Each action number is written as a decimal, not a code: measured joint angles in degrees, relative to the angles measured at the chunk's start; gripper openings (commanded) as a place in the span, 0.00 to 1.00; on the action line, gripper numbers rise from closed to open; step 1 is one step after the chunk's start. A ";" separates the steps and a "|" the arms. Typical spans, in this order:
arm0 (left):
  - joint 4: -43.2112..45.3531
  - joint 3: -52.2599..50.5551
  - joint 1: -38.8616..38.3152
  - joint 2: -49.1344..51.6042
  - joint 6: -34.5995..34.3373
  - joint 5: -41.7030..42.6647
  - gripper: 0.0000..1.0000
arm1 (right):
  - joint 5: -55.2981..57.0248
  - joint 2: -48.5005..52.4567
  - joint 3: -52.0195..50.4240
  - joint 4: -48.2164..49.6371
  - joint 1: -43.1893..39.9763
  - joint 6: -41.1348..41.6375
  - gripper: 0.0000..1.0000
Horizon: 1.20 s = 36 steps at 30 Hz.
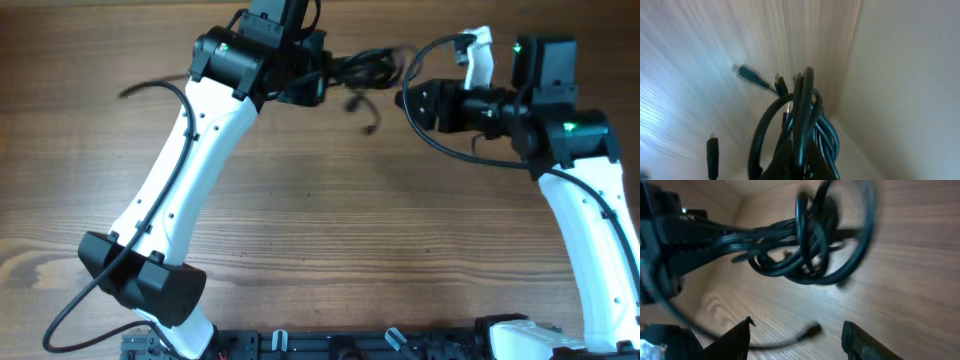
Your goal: Untangle cables
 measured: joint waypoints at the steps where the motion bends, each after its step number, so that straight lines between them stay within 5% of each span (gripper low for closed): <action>1: 3.21 0.00 -0.07 0.00 -5.25 4.48 0.04 | 1.22 0.00 0.00 1.18 0.85 2.03 0.60; 7: 5.90 0.00 -0.17 0.00 -13.38 12.22 0.04 | 15.34 0.00 0.00 4.83 2.64 13.73 0.59; 20: 4.09 0.00 -0.28 0.00 -13.42 12.87 0.04 | 17.07 0.00 -0.02 14.99 2.69 16.24 0.59; 30: 3.78 0.00 -0.48 0.00 9.46 12.44 0.04 | 16.41 0.00 -0.02 16.55 2.32 10.80 0.54; 34: 3.80 0.00 -0.37 0.00 18.38 15.06 0.04 | 16.90 0.00 -0.02 17.55 2.32 7.96 0.42; 36: 4.02 0.00 -0.20 0.00 21.86 17.05 0.04 | 17.31 0.20 -0.02 17.75 2.32 7.69 0.28</action>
